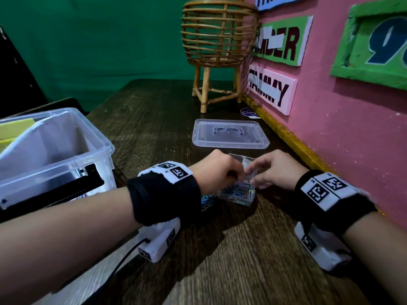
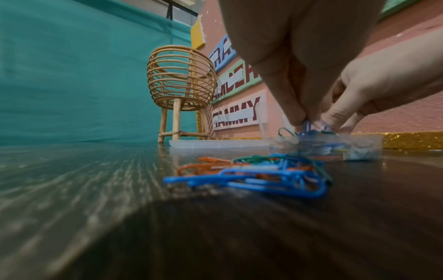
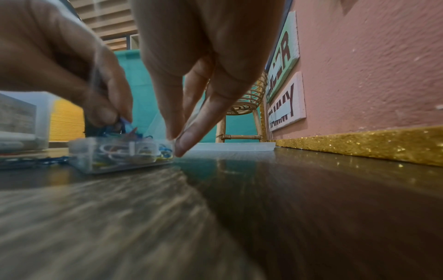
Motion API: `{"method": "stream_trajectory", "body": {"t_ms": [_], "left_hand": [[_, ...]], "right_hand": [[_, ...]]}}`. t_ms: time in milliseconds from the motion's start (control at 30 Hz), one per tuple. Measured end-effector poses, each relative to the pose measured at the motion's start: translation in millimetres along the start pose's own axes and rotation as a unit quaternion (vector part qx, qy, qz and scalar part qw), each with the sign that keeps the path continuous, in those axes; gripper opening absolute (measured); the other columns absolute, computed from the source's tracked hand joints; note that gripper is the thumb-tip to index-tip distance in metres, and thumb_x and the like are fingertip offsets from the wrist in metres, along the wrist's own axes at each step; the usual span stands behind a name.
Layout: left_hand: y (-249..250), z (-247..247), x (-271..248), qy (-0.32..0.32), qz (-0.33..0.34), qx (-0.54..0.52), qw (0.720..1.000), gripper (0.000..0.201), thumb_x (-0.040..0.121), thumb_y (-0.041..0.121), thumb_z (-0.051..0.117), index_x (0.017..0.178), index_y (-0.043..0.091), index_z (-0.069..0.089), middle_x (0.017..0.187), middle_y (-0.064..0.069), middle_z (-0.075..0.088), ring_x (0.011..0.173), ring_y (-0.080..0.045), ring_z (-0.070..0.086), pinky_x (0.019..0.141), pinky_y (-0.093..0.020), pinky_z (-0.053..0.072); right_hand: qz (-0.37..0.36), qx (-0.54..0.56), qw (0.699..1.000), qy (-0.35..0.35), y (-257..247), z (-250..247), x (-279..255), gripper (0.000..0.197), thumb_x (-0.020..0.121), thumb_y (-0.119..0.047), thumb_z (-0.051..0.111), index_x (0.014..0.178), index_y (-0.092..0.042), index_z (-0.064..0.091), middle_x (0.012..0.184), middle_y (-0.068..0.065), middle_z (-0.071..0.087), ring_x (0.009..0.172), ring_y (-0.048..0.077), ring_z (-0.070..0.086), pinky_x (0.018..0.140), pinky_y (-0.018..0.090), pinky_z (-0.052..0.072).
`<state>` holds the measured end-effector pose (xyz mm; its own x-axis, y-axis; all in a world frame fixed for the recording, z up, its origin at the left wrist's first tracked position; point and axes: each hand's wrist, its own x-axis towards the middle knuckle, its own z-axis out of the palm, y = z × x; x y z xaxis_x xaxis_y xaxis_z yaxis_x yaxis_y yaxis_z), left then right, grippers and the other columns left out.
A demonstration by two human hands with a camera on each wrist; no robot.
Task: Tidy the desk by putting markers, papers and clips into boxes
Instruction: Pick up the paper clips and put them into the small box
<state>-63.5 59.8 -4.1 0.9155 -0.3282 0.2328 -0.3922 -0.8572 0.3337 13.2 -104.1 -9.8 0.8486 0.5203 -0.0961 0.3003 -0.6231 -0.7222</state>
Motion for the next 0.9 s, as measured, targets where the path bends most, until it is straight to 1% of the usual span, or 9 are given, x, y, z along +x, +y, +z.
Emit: {"method": "stream_trajectory", "body": {"t_ms": [100, 233, 400, 500, 633, 700, 800, 867, 900], "left_hand": [[0.0, 1.5, 0.5, 0.032, 0.021, -0.013, 0.999, 0.016, 0.081, 0.002, 0.064, 0.094, 0.005, 0.073, 0.096, -0.01, 0.071, 0.09, -0.021, 0.065, 0.074, -0.01, 0.035], [0.0, 2.6, -0.5, -0.008, 0.013, -0.003, 1.0, 0.019, 0.084, 0.003, 0.061, 0.099, 0.008, 0.072, 0.097, -0.009, 0.071, 0.089, -0.018, 0.064, 0.077, -0.02, 0.044], [-4.2, 2.4, 2.8, -0.034, -0.022, 0.025, 0.999, 0.016, 0.082, 0.008, 0.064, 0.096, 0.013, 0.072, 0.1, -0.007, 0.068, 0.094, -0.02, 0.062, 0.085, -0.03, 0.049], [-7.3, 3.8, 2.1, -0.048, -0.043, 0.026, 0.998, 0.016, 0.081, 0.012, 0.066, 0.095, 0.015, 0.073, 0.101, -0.006, 0.069, 0.094, -0.021, 0.063, 0.086, -0.032, 0.05], [-6.7, 4.9, 0.4, -0.039, -0.029, 0.022, 0.999, 0.016, 0.083, 0.016, 0.063, 0.096, 0.018, 0.073, 0.1, -0.003, 0.071, 0.091, -0.019, 0.065, 0.086, -0.035, 0.052], [-4.9, 3.0, -1.1, -0.023, -0.014, 0.002, 1.0, 0.016, 0.082, 0.018, 0.065, 0.096, 0.018, 0.073, 0.097, -0.001, 0.07, 0.084, -0.013, 0.062, 0.083, -0.03, 0.052], [-1.3, 1.7, -4.2, -0.053, 0.004, -0.014, 0.998, 0.016, 0.079, 0.021, 0.069, 0.095, 0.019, 0.074, 0.093, 0.002, 0.071, 0.076, -0.002, 0.054, 0.073, -0.016, 0.047], [-1.2, 2.9, -3.4, -0.064, 0.005, -0.01, 0.998, 0.017, 0.079, 0.019, 0.07, 0.095, 0.019, 0.075, 0.094, 0.001, 0.072, 0.076, 0.0, 0.052, 0.067, -0.006, 0.04], [-1.6, 3.5, -2.2, -0.067, 0.0, -0.007, 0.998, 0.018, 0.08, 0.019, 0.07, 0.097, 0.018, 0.074, 0.097, 0.001, 0.072, 0.077, 0.0, 0.051, 0.066, -0.005, 0.038]], "right_hand": [[0.0, 0.003, 1.0, -0.002, 0.4, 0.0, 0.2, 0.026, 0.07, 0.007, 0.073, 0.078, -0.018, 0.07, 0.089, 0.017, 0.07, 0.07, 0.018, 0.068, 0.063, 0.024, 0.06], [-0.004, 0.003, 1.0, -0.003, 0.9, 0.1, 0.6, 0.027, 0.069, 0.007, 0.074, 0.075, -0.019, 0.07, 0.086, 0.015, 0.07, 0.067, 0.014, 0.068, 0.063, 0.023, 0.06], [-0.001, 0.009, 1.0, -0.006, 1.4, -0.3, 1.1, 0.028, 0.068, 0.009, 0.074, 0.074, -0.018, 0.07, 0.083, 0.012, 0.069, 0.066, 0.016, 0.067, 0.062, 0.022, 0.059], [0.001, 0.011, 1.0, -0.003, 1.8, 0.1, 1.6, 0.03, 0.068, 0.009, 0.074, 0.071, -0.02, 0.07, 0.085, 0.011, 0.068, 0.064, 0.016, 0.066, 0.062, 0.022, 0.058], [-0.001, 0.011, 1.0, -0.004, 1.4, 0.3, 1.4, 0.029, 0.068, 0.008, 0.074, 0.072, -0.02, 0.07, 0.086, 0.013, 0.069, 0.068, 0.018, 0.067, 0.061, 0.021, 0.058], [-0.001, 0.009, 1.0, -0.005, 1.1, -0.2, 1.1, 0.028, 0.068, 0.007, 0.074, 0.074, -0.02, 0.07, 0.083, 0.01, 0.068, 0.067, 0.017, 0.067, 0.06, 0.021, 0.057], [-0.001, 0.004, 1.0, -0.007, 0.4, -0.2, 1.1, 0.027, 0.068, 0.006, 0.075, 0.075, -0.019, 0.07, 0.08, 0.009, 0.068, 0.063, 0.014, 0.066, 0.059, 0.02, 0.056], [-0.002, 0.003, 1.0, -0.008, 0.0, 0.0, 1.1, 0.027, 0.068, 0.007, 0.075, 0.075, -0.019, 0.07, 0.078, 0.008, 0.068, 0.061, 0.012, 0.066, 0.057, 0.018, 0.055], [-0.002, 0.003, 1.0, -0.005, -0.2, -0.1, 0.8, 0.027, 0.068, 0.007, 0.075, 0.075, -0.018, 0.07, 0.077, 0.008, 0.067, 0.059, 0.011, 0.065, 0.056, 0.017, 0.054]]}}
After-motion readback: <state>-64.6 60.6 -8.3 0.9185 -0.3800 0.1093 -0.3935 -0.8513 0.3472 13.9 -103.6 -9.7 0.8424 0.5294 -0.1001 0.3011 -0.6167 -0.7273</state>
